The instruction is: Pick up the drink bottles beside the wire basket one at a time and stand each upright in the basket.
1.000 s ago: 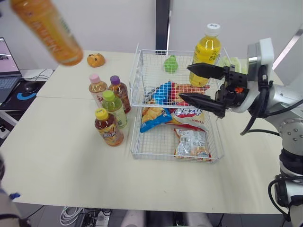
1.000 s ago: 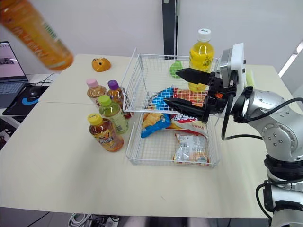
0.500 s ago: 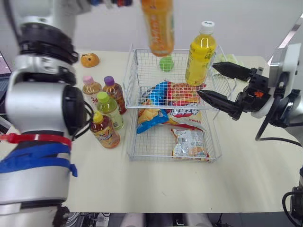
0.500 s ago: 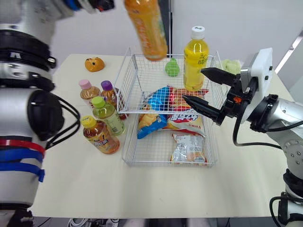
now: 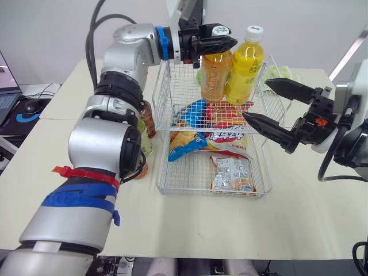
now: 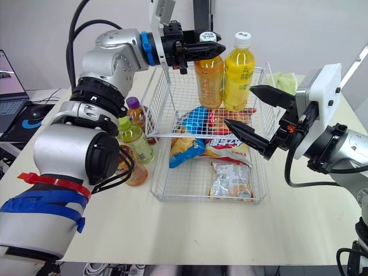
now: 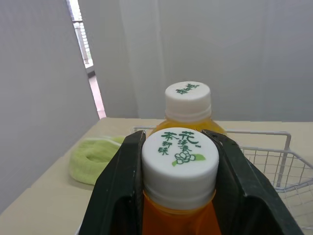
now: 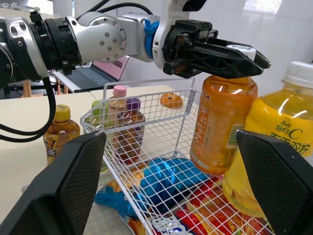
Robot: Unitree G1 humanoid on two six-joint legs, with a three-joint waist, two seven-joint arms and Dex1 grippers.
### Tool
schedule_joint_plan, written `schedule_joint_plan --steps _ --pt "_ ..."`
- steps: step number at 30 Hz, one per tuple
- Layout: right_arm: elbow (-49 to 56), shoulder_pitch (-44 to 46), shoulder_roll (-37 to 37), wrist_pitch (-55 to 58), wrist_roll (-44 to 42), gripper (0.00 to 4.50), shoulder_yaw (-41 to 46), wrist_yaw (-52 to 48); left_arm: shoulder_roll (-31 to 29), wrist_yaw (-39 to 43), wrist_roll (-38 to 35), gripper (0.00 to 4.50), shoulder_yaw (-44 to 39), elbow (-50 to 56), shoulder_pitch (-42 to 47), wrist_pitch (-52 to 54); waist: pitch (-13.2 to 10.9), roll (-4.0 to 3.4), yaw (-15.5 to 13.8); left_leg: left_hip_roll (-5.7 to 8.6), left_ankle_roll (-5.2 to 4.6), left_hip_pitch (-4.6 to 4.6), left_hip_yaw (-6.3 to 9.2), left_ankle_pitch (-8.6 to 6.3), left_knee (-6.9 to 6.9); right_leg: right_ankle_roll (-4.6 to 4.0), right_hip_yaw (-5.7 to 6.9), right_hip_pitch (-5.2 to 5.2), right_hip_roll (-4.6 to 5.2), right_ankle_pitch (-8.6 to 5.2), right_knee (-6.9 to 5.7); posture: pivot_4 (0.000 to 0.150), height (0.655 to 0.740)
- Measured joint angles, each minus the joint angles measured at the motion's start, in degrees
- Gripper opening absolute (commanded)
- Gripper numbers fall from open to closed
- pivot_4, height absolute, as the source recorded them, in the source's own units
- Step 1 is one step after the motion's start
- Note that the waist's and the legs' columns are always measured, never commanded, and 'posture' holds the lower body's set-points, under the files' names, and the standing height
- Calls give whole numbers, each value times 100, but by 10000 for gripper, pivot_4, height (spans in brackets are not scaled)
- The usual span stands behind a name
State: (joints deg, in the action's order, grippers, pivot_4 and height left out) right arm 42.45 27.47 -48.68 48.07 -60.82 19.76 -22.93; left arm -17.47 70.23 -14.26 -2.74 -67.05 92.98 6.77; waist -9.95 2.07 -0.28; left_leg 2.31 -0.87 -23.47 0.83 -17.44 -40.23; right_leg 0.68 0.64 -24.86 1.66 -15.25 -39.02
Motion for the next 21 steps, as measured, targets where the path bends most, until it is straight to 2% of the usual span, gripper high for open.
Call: schedule_joint_plan --steps 3,5,13,18,21 --pt "5 -31 -97 2 -124 45000 133 81 59 -75 4 13717 -66 -61 0 3 0 0 -13 0 -1 0 0 0 -1 0 0 1 0 0 -1 1500 7400" --pt "2 -71 -171 2 -148 45000 158 127 111 -48 4 20943 -131 -61 0 20 0 0 -21 0 -1 -1 0 0 -2 0 1 1 0 0 -2 1500 7400" --pt "-40 -97 -299 -13 -335 45000 145 169 176 16 2 44730 -299 -85 0 130 0 0 -9 0 -1 -1 -1 1 -4 0 0 0 -2 0 -5 1500 7400" --pt "-237 61 -302 -50 -327 45000 -5 -30 -247 38 -3 44730 -417 -27 0 264 0 0 39 -3 -1 0 -1 1 -4 0 -1 -4 -4 0 -9 1500 7400" --pt "-415 170 -304 -125 -279 45000 -169 -288 -715 -3 -19 44730 -489 252 -21 436 1 -1 52 -4 -1 -2 -1 1 -3 0 -2 -9 -6 0 -10 1500 7400"
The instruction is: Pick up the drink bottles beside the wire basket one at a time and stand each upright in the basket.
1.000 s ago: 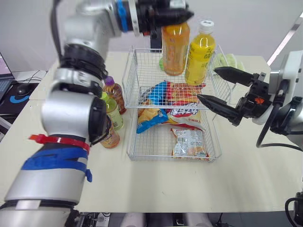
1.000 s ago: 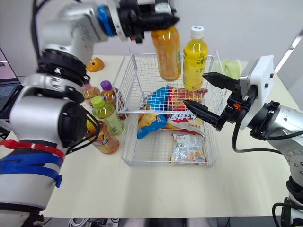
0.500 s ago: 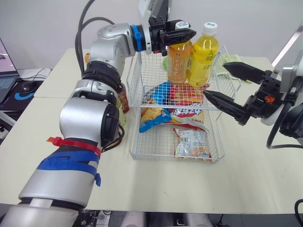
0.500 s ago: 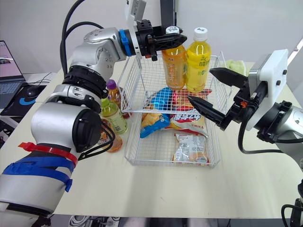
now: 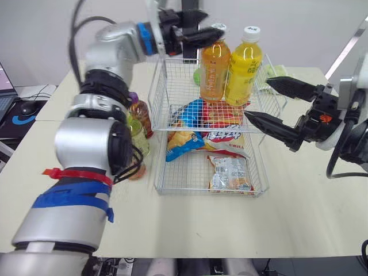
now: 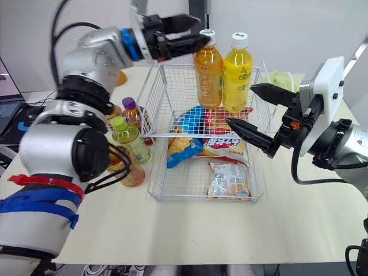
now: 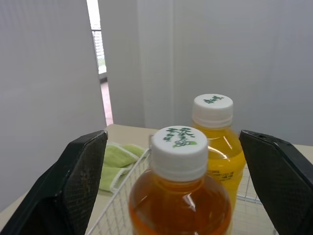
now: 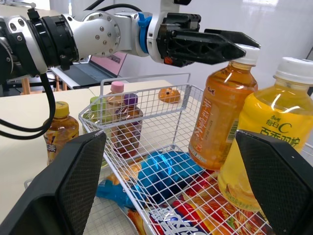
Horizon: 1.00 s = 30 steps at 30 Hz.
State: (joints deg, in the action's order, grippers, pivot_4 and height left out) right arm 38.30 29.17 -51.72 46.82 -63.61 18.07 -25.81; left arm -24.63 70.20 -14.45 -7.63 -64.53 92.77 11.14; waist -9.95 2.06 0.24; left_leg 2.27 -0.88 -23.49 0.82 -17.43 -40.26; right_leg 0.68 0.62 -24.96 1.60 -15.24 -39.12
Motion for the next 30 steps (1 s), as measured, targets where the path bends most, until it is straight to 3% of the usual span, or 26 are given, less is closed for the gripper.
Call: schedule_joint_plan --steps 2,6,9,13,17,20,25,27,30 --pt "-185 183 34 -67 131 45000 -209 -206 -376 -136 -50 44730 -158 394 -170 112 2 -4 11 0 1 0 -1 0 0 0 -5 -3 0 0 -2 1500 7400" --pt "-641 613 274 -298 411 45000 -670 -724 -1213 -850 -109 44730 -566 1604 -1321 243 11 -17 56 -3 3 5 -1 1 -1 0 -6 -5 0 0 -10 1500 7400" --pt "-1061 906 532 -507 707 45000 -1084 -1187 -1752 -1628 -138 44730 -1175 2828 -2826 410 12 -18 96 -2 5 2 0 1 -4 -1 -8 -15 1 0 -21 1500 7400" --pt "-1603 1287 868 -765 1111 45000 -1559 -1819 -1930 -2610 -336 44730 -2534 4741 -5284 920 12 -18 143 -2 7 -17 5 0 -15 -1 -4 -34 5 0 -35 1500 7400" --pt "-2117 1600 1257 -1033 1488 45000 -1906 -2343 -1275 -3235 -636 44730 -3788 6723 -7599 1287 17 -15 93 0 6 -30 13 -1 -42 -2 2 -26 9 1 -28 1500 7400" --pt "-2427 1765 1482 -1175 1686 45000 -2012 -2656 -399 -3592 -943 44730 -4181 7807 -8968 1486 20 -11 -55 1 4 -27 19 -2 -57 3 5 -9 10 8 -25 1500 7400" --pt "-2641 1938 1758 -1273 1802 45000 -2121 -2996 717 -4174 -1397 44730 -4223 9215 -10415 1615 28 3 -180 0 -17 7 36 -14 -56 -5 21 47 10 29 2 1500 7400" --pt "-2723 1948 1812 -1276 1869 45000 -2121 -3062 852 -4320 -1516 44730 -4217 9451 -10673 1609 28 -1 -178 0 -24 66 38 -19 -41 -8 23 104 10 27 14 1500 7400" --pt "-2748 1956 1838 -1280 1970 45000 -2118 -3121 810 -4468 -1629 44730 -4140 9594 -10741 1590 30 -10 -169 0 -29 83 38 -22 -40 -9 23 118 10 26 12 1500 7400"
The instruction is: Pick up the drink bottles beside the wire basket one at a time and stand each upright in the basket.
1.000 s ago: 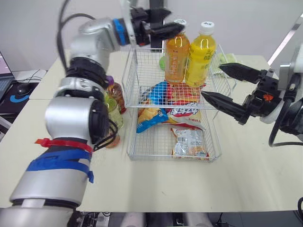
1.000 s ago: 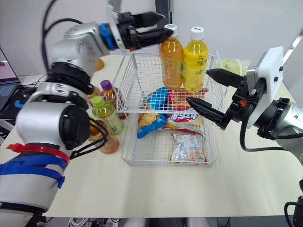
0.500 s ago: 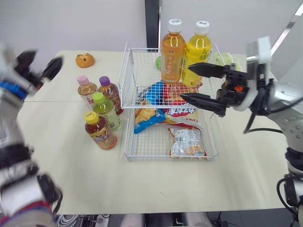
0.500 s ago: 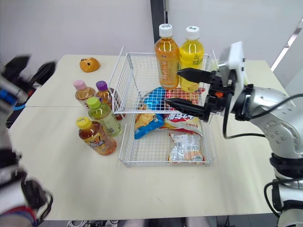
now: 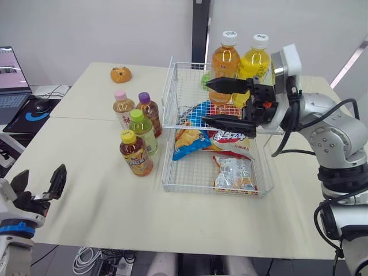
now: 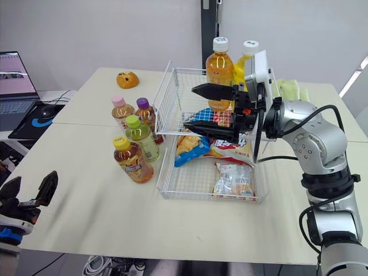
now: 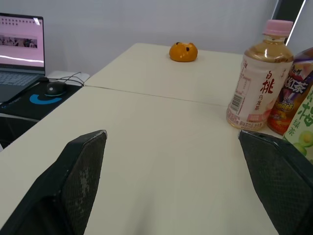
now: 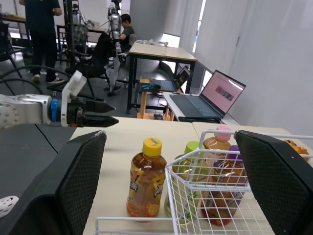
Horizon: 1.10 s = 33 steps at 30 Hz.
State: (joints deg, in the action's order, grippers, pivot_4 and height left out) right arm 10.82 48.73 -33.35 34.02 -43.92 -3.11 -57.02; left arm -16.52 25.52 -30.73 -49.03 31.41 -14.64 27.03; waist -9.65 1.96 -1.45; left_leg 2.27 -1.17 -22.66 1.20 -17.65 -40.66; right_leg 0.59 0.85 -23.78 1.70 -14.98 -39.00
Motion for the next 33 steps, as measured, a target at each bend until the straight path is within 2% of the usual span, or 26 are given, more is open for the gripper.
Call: schedule_joint_plan --steps 3,6,9,13,21,29,32,33 --pt "8 -2 14 11 9 45000 7 -11 -367 -90 -42 44730 262 -63 281 36 0 -1 1 0 1 1 4 0 0 0 5 1 -1 0 -3 1500 7400" --pt "75 -31 -7 38 43 45000 48 92 -852 -133 -64 44730 667 -410 943 168 2 -6 -2 1 2 0 5 1 -1 0 7 1 -1 0 -3 1500 7400" --pt "292 -133 -83 145 52 45000 197 271 -1335 -125 -3 44730 1262 -1085 1907 288 2 -7 9 3 4 -4 7 2 -2 0 8 0 -1 0 -1 1500 7400" --pt "659 -386 -242 330 44 45000 420 600 -1663 -11 347 44730 2141 -2392 3367 174 3 -8 15 5 16 -11 4 9 -1 1 5 -6 -1 0 1 1500 7400" --pt "1198 -605 -427 687 -35 45000 784 1117 -1569 26 1044 44730 3124 -4547 4986 -552 3 -7 98 3 27 -29 -2 16 8 1 -3 -36 -6 0 1 1500 7400" --pt "1493 -690 -536 925 -236 45000 932 1391 -1455 15 1348 44730 3356 -5529 5552 -1173 3 -7 113 3 26 -30 -5 16 9 1 -7 -38 -5 0 1 1500 7400" --pt "1550 -702 -578 969 -263 45000 969 1468 -1455 14 1415 39352 3358 -5686 5559 -1297 3 -7 110 3 26 -30 -5 15 8 1 -8 -37 -5 0 2 1500 7400" --pt "1560 -703 -601 980 -270 45000 981 1478 -1454 11 1423 36227 3358 -5723 5559 -1333 3 -7 110 3 26 -30 -5 15 8 1 -8 -37 -5 0 2 1500 7400"
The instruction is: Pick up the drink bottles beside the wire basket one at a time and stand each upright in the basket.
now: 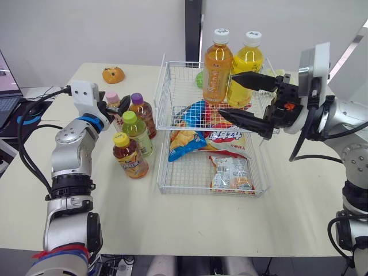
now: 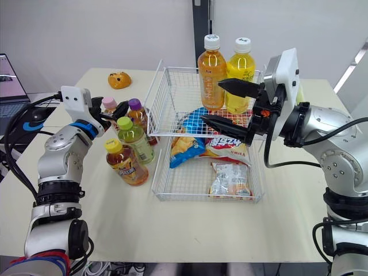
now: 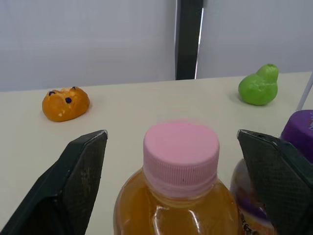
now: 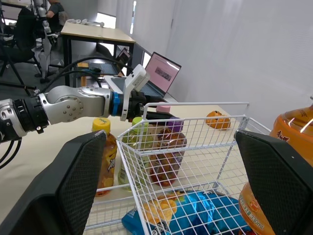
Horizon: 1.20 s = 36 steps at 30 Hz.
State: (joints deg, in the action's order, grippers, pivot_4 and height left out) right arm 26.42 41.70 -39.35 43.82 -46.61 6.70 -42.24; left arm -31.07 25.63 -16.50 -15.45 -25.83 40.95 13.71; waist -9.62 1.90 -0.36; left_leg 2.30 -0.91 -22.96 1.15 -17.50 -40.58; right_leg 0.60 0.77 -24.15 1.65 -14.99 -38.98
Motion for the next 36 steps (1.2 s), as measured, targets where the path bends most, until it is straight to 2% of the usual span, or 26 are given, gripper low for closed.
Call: schedule_joint_plan --steps 7,15,20,27,32,36 --pt "89 -12 -22 63 -121 45000 17 93 2 141 -33 13901 -4 -87 37 -180 0 0 0 0 -1 1 0 0 0 0 -1 1 0 0 0 1500 7400" --pt "96 -25 -89 64 -190 45000 19 104 -88 252 -167 13572 -77 -105 26 -110 0 1 1 0 -6 0 0 -3 0 0 -1 0 0 0 0 1500 7400" --pt "71 -53 -115 44 -193 45000 126 104 -922 1198 -582 13572 -163 -230 265 475 -10 13 44 -3 1 -18 2 1 4 0 5 -21 -1 0 -1 1500 7400" --pt "-31 -59 -99 -155 -109 45000 148 95 -2242 3284 -935 13572 99 -717 2396 1493 -12 15 -1 6 -3 -39 5 -1 -15 1 10 -21 2 0 8 1500 7400" --pt "-12 -133 -70 -245 -10 45000 134 113 -2203 4371 -631 13572 783 -1863 4123 1653 -13 17 -25 6 -8 -40 4 -2 -24 4 13 -19 -2 -2 2 1500 7400" --pt "19 -258 -66 -259 35 45000 133 178 -1783 4786 -338 13572 1046 -2724 5266 1481 -15 17 -8 5 -13 -42 4 -5 -24 19 12 -22 -3 -11 -1 1500 7400"
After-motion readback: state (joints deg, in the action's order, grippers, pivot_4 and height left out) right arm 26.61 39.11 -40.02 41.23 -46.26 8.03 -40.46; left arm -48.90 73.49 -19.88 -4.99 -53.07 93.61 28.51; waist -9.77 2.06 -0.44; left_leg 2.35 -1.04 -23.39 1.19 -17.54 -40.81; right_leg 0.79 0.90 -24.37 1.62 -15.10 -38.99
